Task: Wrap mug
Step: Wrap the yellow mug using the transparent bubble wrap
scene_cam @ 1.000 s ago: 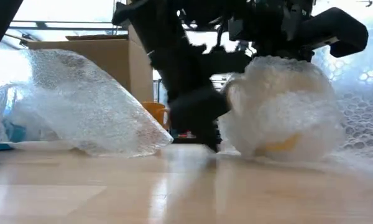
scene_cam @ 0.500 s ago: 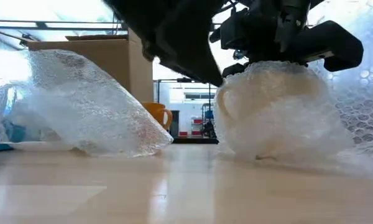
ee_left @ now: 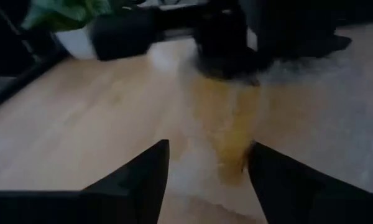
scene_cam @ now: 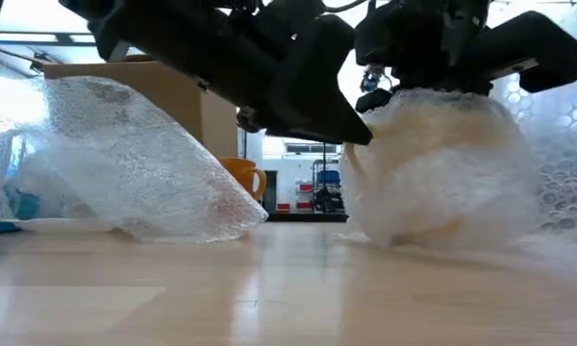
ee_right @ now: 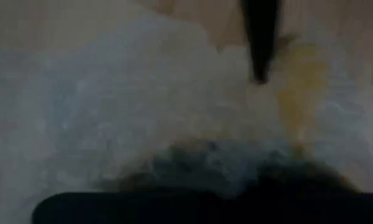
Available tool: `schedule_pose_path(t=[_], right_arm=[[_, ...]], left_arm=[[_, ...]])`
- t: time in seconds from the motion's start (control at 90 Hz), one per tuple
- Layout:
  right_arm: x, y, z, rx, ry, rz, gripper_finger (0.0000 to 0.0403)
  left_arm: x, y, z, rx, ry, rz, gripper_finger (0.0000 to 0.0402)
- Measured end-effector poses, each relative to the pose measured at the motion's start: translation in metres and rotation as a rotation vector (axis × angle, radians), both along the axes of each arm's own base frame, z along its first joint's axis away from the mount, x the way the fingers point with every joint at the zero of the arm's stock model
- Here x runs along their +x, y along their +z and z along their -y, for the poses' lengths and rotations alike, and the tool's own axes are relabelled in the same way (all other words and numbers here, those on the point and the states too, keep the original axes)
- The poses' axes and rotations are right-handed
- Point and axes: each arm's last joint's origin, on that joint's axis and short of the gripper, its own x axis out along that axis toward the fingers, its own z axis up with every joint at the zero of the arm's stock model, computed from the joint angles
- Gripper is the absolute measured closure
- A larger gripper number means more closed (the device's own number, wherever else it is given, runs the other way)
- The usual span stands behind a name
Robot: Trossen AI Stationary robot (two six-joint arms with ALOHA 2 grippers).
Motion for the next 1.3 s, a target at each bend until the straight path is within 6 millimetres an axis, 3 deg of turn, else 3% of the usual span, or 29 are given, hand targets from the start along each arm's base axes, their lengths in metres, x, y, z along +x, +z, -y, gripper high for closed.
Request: schedule_pose_path(t=[0.211, 0.444, 0.722, 0.856, 0.967, 1.056, 1.178, 1.3], right_arm=[[-0.001, 0.001, -0.001, 0.001, 0.003, 0.003, 0.0371], [-0.004, 0.015, 0.000, -0.016, -0.025, -0.077, 0.0322], [-0.009, 0.072, -0.007, -0.074, -0.027, -0.132, 0.0286], [-0.034, 0.109, -0.007, -0.156, -0.086, -0.075, 0.0284], [-0.069, 0.137, 0.000, -0.224, -0.206, 0.061, 0.0284], [-0.100, 0.148, 0.010, -0.250, -0.321, 0.162, 0.0284], [-0.137, 0.137, 0.028, -0.231, -0.442, 0.221, 0.0284], [-0.147, 0.103, 0.038, -0.144, -0.474, 0.248, 0.0284]], left_arm=[[0.007, -0.011, -0.001, 0.006, -0.054, 0.018, 0.0268], [0.007, -0.012, -0.002, 0.006, -0.049, 0.017, 0.0376], [0.007, -0.012, -0.003, -0.006, -0.037, 0.013, 0.0373], [0.007, -0.014, -0.003, -0.014, -0.030, 0.002, 0.0375], [0.007, -0.014, -0.004, -0.011, -0.026, -0.001, 0.0374], [0.007, -0.014, -0.004, -0.010, -0.024, -0.002, 0.0374], [0.007, -0.014, -0.004, -0.009, -0.021, 0.001, 0.0373], [0.007, -0.014, -0.004, -0.007, -0.008, 0.004, 0.0373]])
